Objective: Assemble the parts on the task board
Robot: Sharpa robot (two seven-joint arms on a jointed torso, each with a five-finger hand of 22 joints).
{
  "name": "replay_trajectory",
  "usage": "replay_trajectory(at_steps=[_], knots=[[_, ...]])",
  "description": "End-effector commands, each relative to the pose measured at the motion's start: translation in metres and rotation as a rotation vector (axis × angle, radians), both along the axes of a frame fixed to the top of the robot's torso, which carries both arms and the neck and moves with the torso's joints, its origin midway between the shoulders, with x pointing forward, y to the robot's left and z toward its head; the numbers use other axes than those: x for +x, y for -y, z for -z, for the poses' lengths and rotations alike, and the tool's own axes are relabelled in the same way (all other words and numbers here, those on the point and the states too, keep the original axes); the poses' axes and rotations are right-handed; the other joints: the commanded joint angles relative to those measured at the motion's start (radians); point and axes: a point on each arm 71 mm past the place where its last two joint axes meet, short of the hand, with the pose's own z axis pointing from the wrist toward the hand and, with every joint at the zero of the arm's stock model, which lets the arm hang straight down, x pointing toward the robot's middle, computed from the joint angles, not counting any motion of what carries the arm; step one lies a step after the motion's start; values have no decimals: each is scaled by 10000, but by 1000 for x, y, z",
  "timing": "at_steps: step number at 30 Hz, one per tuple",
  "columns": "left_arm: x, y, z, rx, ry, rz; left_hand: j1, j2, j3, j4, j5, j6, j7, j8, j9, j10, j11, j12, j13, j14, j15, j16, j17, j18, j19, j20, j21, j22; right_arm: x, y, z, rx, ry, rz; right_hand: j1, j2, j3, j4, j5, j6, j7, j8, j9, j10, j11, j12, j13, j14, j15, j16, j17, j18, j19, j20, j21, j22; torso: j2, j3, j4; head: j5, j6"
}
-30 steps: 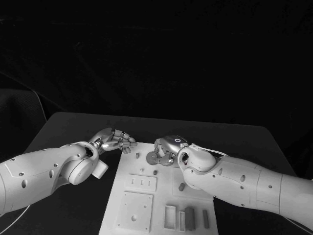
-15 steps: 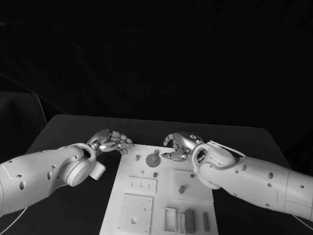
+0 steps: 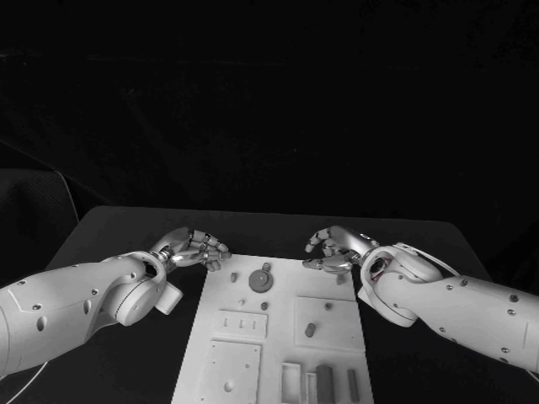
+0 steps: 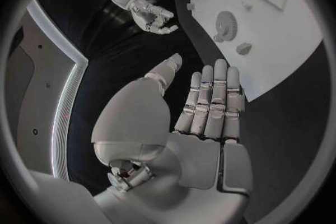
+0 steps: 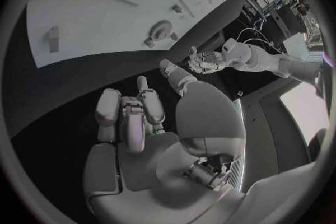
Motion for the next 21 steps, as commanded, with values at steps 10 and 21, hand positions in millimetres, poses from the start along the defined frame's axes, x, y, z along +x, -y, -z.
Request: replay_trajectory(at_steps=[10,21], knots=[[-2,3,7,-96,-30,55,-16,99,-31,34,59,18,34,-71,-16,61,3,-58,11,84,-5,-57,16,151,70,29,-34,-14,9,57,6,620,-100,-604,96,17,12,-164,-3,476,335,-119,-14,-630,125,-573,-300,-359,65,-316,22,127,-555,57,694,-180,-206,289,-237,-46,19],[-2,6,11,-116,-108,147,-18,101,-33,37,58,21,35,-72,-16,65,3,-59,12,88,-5,-57,18,152,72,28,-34,-14,16,87,31,-245,-327,-1078,500,-244,-348,-286,-42,-419,230,-665,-214,-1229,387,-770,-382,-381,167,-157,608,78,-1102,196,465,-263,-206,434,-312,-179,7]])
